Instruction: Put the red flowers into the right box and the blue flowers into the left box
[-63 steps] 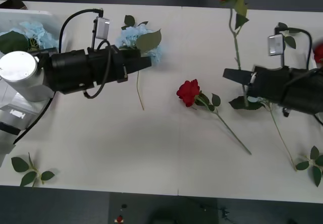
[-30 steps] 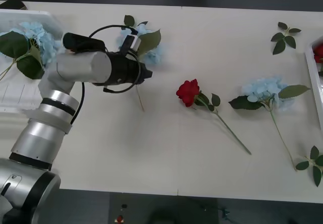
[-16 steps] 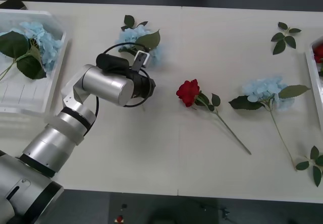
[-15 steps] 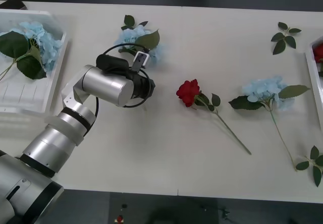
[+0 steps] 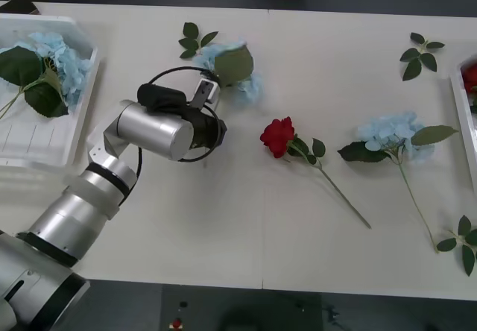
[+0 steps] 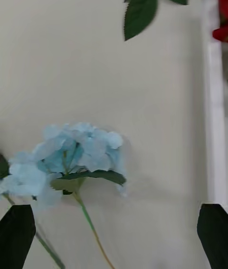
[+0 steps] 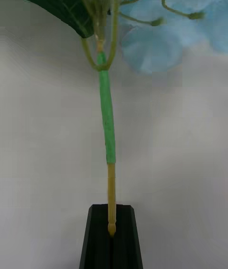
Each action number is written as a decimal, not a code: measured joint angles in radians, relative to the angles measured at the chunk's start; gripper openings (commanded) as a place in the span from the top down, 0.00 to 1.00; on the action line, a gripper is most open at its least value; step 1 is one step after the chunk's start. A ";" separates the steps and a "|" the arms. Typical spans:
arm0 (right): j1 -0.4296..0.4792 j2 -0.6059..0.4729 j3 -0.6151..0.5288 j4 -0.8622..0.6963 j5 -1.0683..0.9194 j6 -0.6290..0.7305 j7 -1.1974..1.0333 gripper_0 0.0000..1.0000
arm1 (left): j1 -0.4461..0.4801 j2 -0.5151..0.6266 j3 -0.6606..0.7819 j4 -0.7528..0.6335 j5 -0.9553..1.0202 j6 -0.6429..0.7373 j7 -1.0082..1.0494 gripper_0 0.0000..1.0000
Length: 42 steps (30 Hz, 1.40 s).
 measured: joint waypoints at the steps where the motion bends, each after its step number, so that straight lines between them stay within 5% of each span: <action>1: 0.005 0.000 0.000 -0.021 -0.009 0.000 0.030 0.00 | 0.024 0.015 0.000 -0.043 0.007 0.008 0.000 1.00; 12: 0.074 0.085 -0.037 -0.198 -0.029 0.024 0.250 0.00 | 0.279 0.250 0.004 -0.426 0.149 0.116 0.000 0.95; 14: 0.091 0.105 -0.039 -0.224 0.016 0.024 0.314 0.00 | 0.316 0.272 0.016 -0.448 0.152 0.116 -0.002 0.21; 16: 0.101 0.126 -0.038 -0.246 0.084 0.024 0.331 0.00 | 0.342 0.279 0.033 -0.454 0.152 0.116 -0.019 0.00; 29: 0.108 0.311 -0.030 -0.213 0.504 0.008 0.314 0.00 | 0.296 0.214 0.154 -0.443 0.157 0.161 -0.087 0.00; 38: 0.000 0.389 0.136 -0.066 0.581 -0.065 0.289 0.00 | 0.191 0.147 0.155 -0.293 0.119 0.159 -0.087 0.00; 39: -0.014 0.400 0.148 -0.048 0.581 -0.065 0.289 0.47 | 0.188 0.144 0.155 -0.282 0.116 0.158 -0.087 0.02; 40: -0.025 0.411 0.155 -0.033 0.581 -0.065 0.289 0.82 | 0.187 0.141 0.155 -0.271 0.114 0.157 -0.087 0.13; 41: -0.034 0.422 0.159 -0.023 0.581 -0.068 0.288 1.00 | 0.187 0.140 0.154 -0.263 0.112 0.155 -0.087 0.38; 42: -0.039 0.431 0.161 -0.015 0.581 -0.076 0.288 1.00 | 0.187 0.139 0.154 -0.257 0.112 0.155 -0.087 0.52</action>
